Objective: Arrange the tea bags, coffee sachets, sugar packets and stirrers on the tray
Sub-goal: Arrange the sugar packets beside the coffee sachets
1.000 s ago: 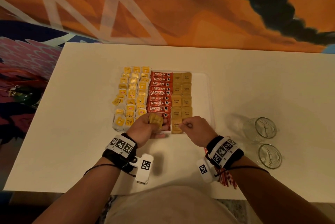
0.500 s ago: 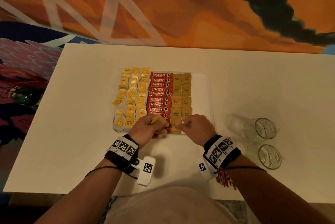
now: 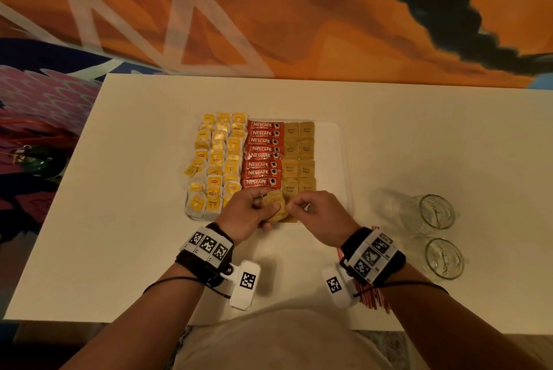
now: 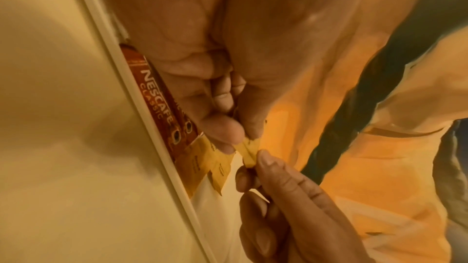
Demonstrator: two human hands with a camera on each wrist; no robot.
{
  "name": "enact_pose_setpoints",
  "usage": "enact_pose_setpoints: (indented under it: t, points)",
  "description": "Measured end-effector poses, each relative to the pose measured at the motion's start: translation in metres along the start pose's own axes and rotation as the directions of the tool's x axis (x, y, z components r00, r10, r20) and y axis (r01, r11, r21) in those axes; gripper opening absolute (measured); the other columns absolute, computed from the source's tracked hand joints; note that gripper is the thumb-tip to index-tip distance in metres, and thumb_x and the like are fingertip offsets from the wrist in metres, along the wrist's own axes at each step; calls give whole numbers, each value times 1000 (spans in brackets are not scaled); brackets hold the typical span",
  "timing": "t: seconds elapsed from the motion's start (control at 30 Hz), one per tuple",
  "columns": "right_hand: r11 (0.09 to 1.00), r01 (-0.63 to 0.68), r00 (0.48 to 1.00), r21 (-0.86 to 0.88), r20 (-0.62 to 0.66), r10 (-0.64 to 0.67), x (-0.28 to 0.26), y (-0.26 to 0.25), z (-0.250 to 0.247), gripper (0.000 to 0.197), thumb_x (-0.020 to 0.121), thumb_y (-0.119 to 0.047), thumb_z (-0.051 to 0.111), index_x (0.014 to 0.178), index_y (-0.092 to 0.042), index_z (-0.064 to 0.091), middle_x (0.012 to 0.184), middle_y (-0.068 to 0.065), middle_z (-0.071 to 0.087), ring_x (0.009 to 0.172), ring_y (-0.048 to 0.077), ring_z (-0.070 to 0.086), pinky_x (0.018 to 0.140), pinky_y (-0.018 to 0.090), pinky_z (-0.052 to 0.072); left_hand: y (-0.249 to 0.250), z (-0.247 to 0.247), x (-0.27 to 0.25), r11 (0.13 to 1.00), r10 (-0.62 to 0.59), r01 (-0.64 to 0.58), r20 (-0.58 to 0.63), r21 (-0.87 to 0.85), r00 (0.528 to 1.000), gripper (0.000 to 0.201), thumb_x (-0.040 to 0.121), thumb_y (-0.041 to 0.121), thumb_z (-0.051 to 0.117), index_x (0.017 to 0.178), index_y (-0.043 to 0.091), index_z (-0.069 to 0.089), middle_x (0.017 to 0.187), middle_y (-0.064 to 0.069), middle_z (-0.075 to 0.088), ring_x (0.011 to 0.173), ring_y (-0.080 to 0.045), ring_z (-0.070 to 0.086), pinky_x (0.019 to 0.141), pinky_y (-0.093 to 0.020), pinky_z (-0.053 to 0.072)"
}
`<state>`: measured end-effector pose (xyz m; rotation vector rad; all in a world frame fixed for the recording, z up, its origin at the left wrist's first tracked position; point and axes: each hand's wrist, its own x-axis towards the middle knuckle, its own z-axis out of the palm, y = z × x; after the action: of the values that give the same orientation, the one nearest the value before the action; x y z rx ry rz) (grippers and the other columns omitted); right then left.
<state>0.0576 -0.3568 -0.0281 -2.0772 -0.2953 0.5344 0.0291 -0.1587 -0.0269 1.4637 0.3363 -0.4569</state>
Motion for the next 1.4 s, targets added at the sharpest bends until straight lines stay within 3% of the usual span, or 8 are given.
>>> enact_pose_setpoints:
  t: [0.17, 0.33, 0.47, 0.6, 0.8, 1.1, 1.23, 1.4]
  points:
    - [999, -5, 999, 36, 39, 3, -2, 1, 1, 14, 95, -30, 65, 93, -22, 77, 97, -9, 75, 95, 9, 67, 88, 38, 57, -3, -2, 3, 1000, 0, 0, -18, -4, 1000, 25, 87, 4, 72, 111, 12, 70, 95, -30, 71, 80, -37, 63, 56, -26, 56]
    - [1000, -5, 1000, 14, -14, 6, 0, 5, 3, 11, 93, -31, 67, 90, -23, 75, 95, -9, 74, 94, 10, 68, 86, 40, 58, 1, 0, 1, 999, 6, -6, -2, -54, 1000, 22, 91, 0, 66, 110, 12, 68, 88, -11, 76, 76, -23, 70, 61, -23, 58]
    - [998, 55, 990, 12, -128, -53, -1, -1, 0, 6, 93, -20, 70, 94, -15, 73, 82, -13, 67, 63, -3, 60, 62, 11, 46, 6, 1, -3, 995, -72, 71, -14, -77, 997, 21, 98, 24, 60, 108, 8, 67, 91, -20, 72, 80, -31, 68, 59, -27, 58]
    - [980, 184, 974, -71, -124, -192, -6, -6, -6, 6, 91, -12, 70, 97, -12, 72, 81, -15, 60, 67, -3, 55, 61, 9, 40, 11, 2, -3, 972, -220, 219, -8, -80, 975, 54, 99, 56, 43, 109, 9, 66, 87, -16, 71, 69, -24, 69, 55, -27, 56]
    - [950, 289, 948, -115, -105, -301, -6, -7, -11, 8, 90, -20, 68, 95, -25, 70, 87, -10, 62, 61, 14, 55, 60, 32, 49, 17, 2, -5, 957, -277, 285, 138, -45, 951, 38, 99, 41, 54, 114, 10, 69, 100, -12, 76, 75, -20, 72, 57, -23, 54]
    - [971, 236, 959, -42, -152, -239, -8, -2, -14, 12, 94, -14, 69, 102, -22, 72, 90, -12, 65, 60, 7, 52, 59, 12, 43, 20, -4, -4, 988, -113, 123, 107, -98, 988, 19, 93, 5, 63, 109, 13, 71, 83, -3, 76, 64, -9, 69, 50, -17, 48]
    - [986, 115, 985, 121, -140, -98, -7, 0, -14, 14, 101, -22, 60, 105, -18, 73, 87, -11, 71, 66, 6, 61, 62, 20, 49, 20, -4, -4, 990, -81, 87, 55, -111, 995, 17, 90, 3, 67, 105, 10, 69, 81, -7, 75, 65, -14, 70, 51, -20, 51]
    - [986, 53, 997, 156, -55, -45, -9, -1, -13, 16, 101, -27, 60, 95, -22, 74, 74, -10, 68, 58, 7, 53, 58, 23, 48, 20, -2, -3, 991, -66, 69, 26, -118, 997, 16, 88, 0, 69, 101, 8, 64, 75, -7, 73, 63, -15, 71, 50, -21, 53]
